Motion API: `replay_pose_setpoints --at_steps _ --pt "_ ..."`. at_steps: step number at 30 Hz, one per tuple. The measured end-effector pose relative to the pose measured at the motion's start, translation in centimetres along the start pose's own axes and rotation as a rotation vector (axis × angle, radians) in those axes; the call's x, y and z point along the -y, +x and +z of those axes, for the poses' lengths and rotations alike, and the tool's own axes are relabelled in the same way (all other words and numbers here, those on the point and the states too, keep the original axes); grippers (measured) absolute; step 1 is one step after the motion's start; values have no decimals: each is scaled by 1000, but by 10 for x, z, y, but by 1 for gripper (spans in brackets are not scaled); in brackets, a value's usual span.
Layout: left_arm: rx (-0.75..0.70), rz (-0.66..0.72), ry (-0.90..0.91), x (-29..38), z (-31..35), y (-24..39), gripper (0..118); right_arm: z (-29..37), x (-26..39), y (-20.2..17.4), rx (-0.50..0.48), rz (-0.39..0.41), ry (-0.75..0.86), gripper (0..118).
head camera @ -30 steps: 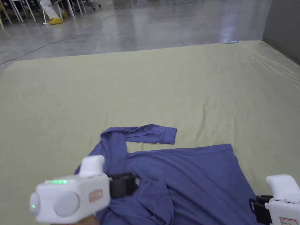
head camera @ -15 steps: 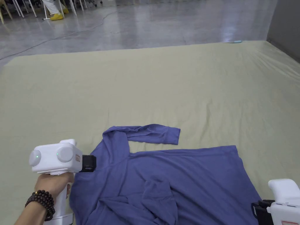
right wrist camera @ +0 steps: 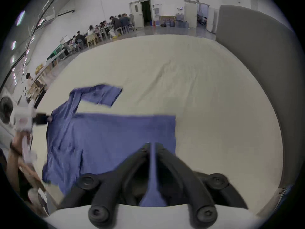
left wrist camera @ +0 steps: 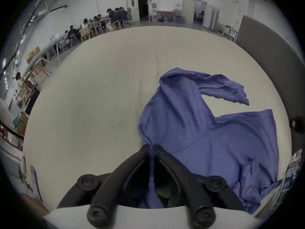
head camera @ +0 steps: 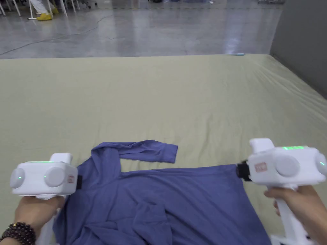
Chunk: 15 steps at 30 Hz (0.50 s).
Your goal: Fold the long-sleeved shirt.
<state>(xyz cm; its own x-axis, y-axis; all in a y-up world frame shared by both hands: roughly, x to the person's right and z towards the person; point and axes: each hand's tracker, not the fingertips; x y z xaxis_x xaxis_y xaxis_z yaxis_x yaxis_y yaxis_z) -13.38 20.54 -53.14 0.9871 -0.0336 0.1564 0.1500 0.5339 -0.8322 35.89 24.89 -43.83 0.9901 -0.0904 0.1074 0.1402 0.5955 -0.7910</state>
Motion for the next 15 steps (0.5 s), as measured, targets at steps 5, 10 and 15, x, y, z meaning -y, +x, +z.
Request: replay_pose_setpoints --at_steps 5,10,15 --pt "16 12 0 1 2 -1 0 -78 -54 20 56 -31 -178 101" --pt "26 32 -11 4 -3 -3 0 -130 -55 23 84 -19 -351 91" --pt "21 26 -23 5 -8 0 0 -137 -46 6 97 -8 -347 52"
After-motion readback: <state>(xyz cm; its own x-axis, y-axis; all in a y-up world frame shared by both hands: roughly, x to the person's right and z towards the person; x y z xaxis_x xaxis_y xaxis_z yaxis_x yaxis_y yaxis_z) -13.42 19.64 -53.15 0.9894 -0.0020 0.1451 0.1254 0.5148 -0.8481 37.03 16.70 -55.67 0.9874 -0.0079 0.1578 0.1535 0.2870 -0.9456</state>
